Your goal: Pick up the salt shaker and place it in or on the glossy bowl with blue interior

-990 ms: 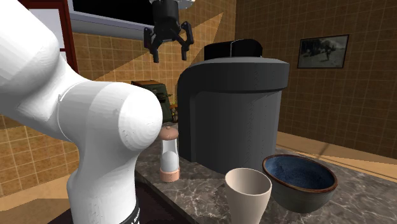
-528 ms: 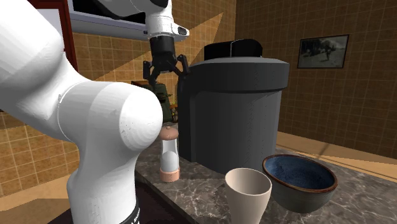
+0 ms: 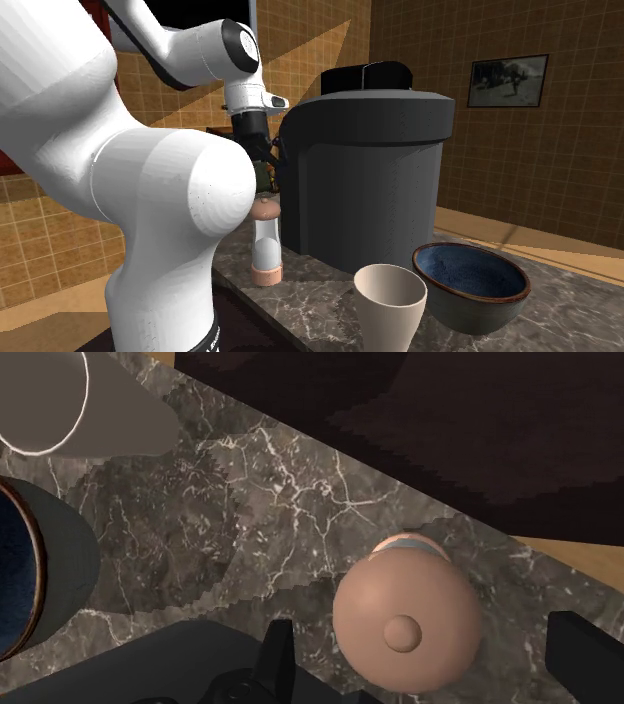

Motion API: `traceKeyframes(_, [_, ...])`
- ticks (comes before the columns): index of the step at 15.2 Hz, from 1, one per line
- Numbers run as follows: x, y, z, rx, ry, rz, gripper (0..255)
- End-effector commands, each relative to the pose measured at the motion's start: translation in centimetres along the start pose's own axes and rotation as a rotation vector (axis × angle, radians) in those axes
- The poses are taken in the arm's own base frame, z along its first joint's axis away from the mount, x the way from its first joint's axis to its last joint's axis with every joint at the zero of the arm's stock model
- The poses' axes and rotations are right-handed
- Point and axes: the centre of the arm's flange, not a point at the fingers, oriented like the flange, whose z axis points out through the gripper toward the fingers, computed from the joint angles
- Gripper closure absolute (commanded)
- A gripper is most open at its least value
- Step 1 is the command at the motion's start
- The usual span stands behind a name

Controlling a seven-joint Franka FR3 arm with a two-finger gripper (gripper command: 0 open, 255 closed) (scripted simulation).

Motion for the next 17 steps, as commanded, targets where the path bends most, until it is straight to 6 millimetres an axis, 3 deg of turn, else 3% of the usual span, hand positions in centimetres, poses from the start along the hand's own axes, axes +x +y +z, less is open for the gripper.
traceKeyframes(1, [0.1, -0.6, 1.5, -0.008, -0.007, 0.0, 0])
traceKeyframes(8, [0.1, -0.6, 5.0, -0.008, -0.007, 0.0, 0])
traceKeyframes(15, [0.1, -0.6, 5.0, -0.008, -0.007, 0.0, 0])
traceKeyframes(16, [0.1, -0.6, 5.0, -0.008, -0.007, 0.0, 255])
traceKeyframes(17, [0.1, -0.6, 5.0, -0.008, -0.007, 0.0, 255])
